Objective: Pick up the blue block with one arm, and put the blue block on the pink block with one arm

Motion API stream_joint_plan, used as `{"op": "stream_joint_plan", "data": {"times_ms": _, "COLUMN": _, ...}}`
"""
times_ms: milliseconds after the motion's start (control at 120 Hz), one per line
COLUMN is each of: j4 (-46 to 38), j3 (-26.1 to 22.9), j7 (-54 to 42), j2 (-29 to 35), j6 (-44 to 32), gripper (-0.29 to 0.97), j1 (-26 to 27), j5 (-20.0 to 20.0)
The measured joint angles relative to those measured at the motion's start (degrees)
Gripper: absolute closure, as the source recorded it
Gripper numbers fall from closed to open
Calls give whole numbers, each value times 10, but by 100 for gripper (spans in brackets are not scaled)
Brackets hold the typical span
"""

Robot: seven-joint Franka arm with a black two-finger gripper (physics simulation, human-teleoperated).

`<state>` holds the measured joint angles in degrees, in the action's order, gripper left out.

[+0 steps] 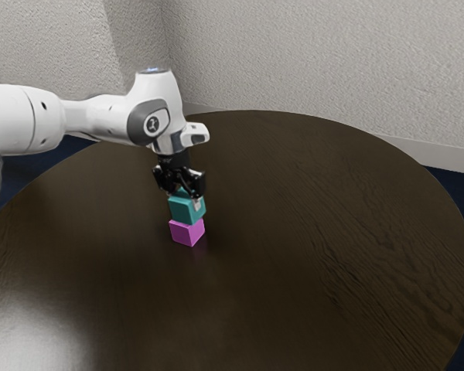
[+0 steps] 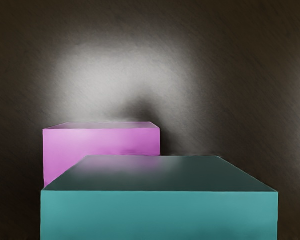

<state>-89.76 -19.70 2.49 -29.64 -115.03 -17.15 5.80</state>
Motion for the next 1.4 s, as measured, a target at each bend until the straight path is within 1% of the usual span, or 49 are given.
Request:
{"op": "stream_joint_plan", "data": {"times_ms": 350, "j4": 1, "j3": 5, "j7": -9, "j2": -4, "j6": -1, "gripper": 35, "j1": -6, "j5": 2}}
{"op": "stream_joint_plan", "data": {"times_ms": 550, "j4": 2, "j3": 20, "j7": -15, "j2": -5, "j6": -1, "gripper": 35, "j1": -6, "j5": 1}}
{"op": "stream_joint_plan", "data": {"times_ms": 850, "j4": 9, "j3": 22, "j7": -22, "j2": -10, "j6": -1, "gripper": 35, "j1": -6, "j5": 2}}
{"op": "stream_joint_plan", "data": {"times_ms": 1050, "j4": 11, "j3": 37, "j7": -27, "j2": -11, "j6": -2, "gripper": 35, "j1": -6, "j5": 1}}
{"op": "stream_joint_plan", "data": {"times_ms": 1400, "j4": 16, "j3": 35, "j7": -32, "j2": -12, "j6": -2, "gripper": 35, "j1": 11, "j5": -1}}
